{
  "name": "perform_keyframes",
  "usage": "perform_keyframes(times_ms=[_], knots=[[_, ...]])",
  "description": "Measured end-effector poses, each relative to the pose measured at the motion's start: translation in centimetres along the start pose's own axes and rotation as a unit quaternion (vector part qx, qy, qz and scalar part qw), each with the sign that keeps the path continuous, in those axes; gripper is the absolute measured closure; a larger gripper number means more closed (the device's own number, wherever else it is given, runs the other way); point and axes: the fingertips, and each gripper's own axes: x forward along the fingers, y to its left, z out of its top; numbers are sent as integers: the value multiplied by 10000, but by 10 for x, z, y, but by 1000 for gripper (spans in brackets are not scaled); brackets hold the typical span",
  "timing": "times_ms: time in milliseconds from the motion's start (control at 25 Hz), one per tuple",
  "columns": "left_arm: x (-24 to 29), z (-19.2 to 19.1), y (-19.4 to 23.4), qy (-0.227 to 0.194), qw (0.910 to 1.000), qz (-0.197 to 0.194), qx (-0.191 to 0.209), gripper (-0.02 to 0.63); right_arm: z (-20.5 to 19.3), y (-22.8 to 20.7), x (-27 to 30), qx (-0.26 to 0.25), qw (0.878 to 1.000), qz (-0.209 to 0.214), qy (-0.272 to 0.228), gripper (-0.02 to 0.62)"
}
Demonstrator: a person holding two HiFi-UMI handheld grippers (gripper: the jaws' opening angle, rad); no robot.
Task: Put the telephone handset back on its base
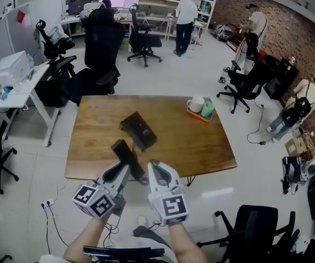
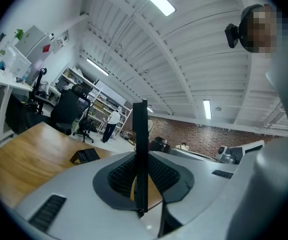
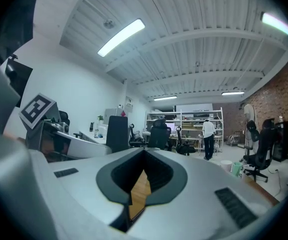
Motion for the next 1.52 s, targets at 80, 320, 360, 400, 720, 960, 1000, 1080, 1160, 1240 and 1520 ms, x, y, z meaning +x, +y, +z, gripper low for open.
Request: perform_keyframes(times_ms=[80,320,360,400,720,960,1000,1080,1160,1240,1520], knots=[[11,-3,9,35,9999,89,-51,543,-3,-8,8,49,10000,27,27,591],[43,-23,39,140,9990,286,-330,543,-13,-33,32,132,9998,116,80,591],[48,-27,45,157,9986,319,-402,543,-16,-37,35,103,9998,159,109,591],[53,-31,51,174,9981,353,-473,543,-18,-40,39,93,9997,194,135,592],[93,-66,99,417,9934,595,-885,545,-39,-63,65,171,9986,403,284,592],[117,-84,130,462,9897,685,-1167,543,-52,-71,81,283,9973,558,378,592],[120,-89,134,499,9892,706,-1184,543,-57,-73,82,249,9973,562,403,591],[124,-98,143,555,9876,755,-1259,543,-66,-78,85,217,9972,564,434,592],[128,-105,154,582,9853,825,-1376,543,-72,-81,89,217,9969,578,483,592],[131,-110,166,605,9828,894,-1497,543,-77,-83,94,229,9965,597,543,591],[149,-124,198,602,9755,971,-1881,543,-94,-90,107,288,9946,664,743,592]])
